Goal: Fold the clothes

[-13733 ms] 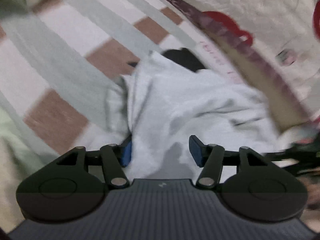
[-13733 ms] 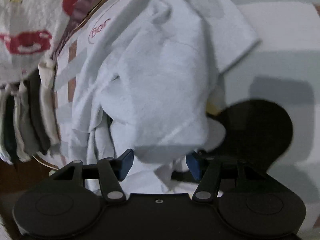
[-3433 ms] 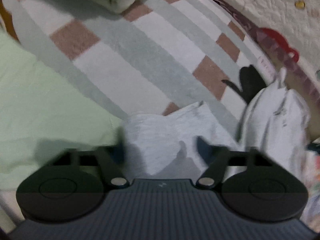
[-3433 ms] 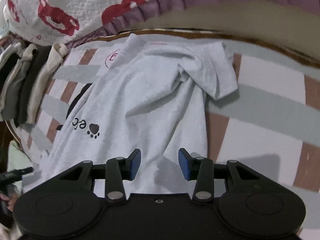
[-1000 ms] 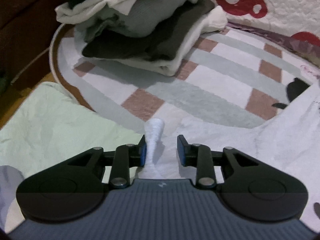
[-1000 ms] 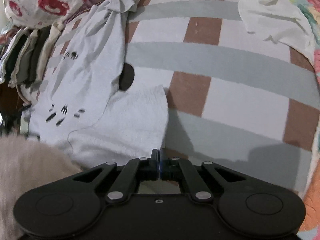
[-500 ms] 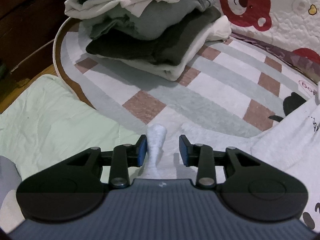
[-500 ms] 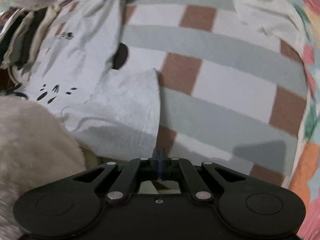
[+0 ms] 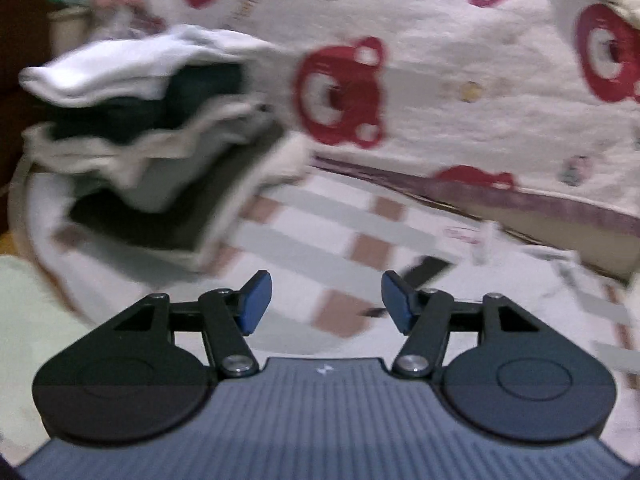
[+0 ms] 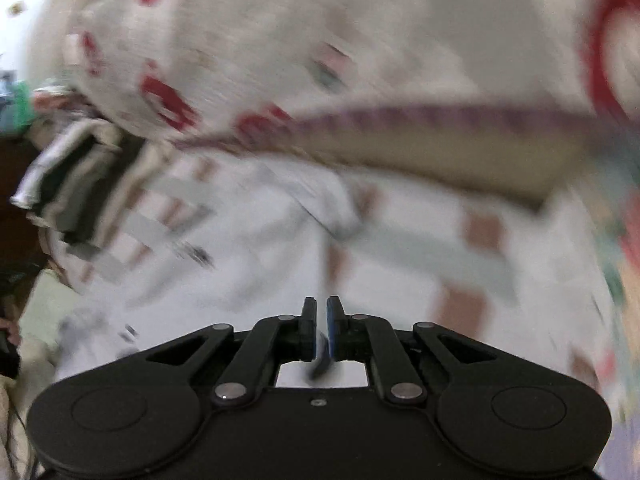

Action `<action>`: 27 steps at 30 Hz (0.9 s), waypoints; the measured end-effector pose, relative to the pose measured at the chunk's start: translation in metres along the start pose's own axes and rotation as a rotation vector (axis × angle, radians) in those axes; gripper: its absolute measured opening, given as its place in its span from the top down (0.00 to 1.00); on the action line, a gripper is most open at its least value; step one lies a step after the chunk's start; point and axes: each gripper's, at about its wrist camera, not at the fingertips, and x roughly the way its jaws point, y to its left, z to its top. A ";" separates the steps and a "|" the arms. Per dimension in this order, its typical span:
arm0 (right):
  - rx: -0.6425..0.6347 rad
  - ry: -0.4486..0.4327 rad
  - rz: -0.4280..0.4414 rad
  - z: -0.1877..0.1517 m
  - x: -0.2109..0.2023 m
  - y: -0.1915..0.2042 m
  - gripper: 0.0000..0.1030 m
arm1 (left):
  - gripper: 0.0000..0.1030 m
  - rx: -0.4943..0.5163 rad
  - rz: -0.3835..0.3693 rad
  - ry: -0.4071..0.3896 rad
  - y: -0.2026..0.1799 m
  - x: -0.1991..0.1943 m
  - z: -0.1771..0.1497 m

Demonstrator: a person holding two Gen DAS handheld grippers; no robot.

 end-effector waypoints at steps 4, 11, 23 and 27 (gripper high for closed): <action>0.017 -0.178 0.007 0.054 0.028 0.058 0.56 | 0.63 0.113 -0.036 0.072 -0.046 0.039 0.016; -0.161 -0.285 -0.013 0.065 0.119 0.090 0.38 | 0.67 0.217 -0.092 0.164 -0.114 0.124 0.024; 0.313 -0.045 -0.069 0.035 0.230 -0.061 0.36 | 0.60 -0.091 -0.205 0.228 -0.176 0.317 0.034; 0.620 -0.051 0.013 0.014 0.254 -0.095 0.36 | 0.54 0.065 -0.213 0.270 -0.217 0.354 0.034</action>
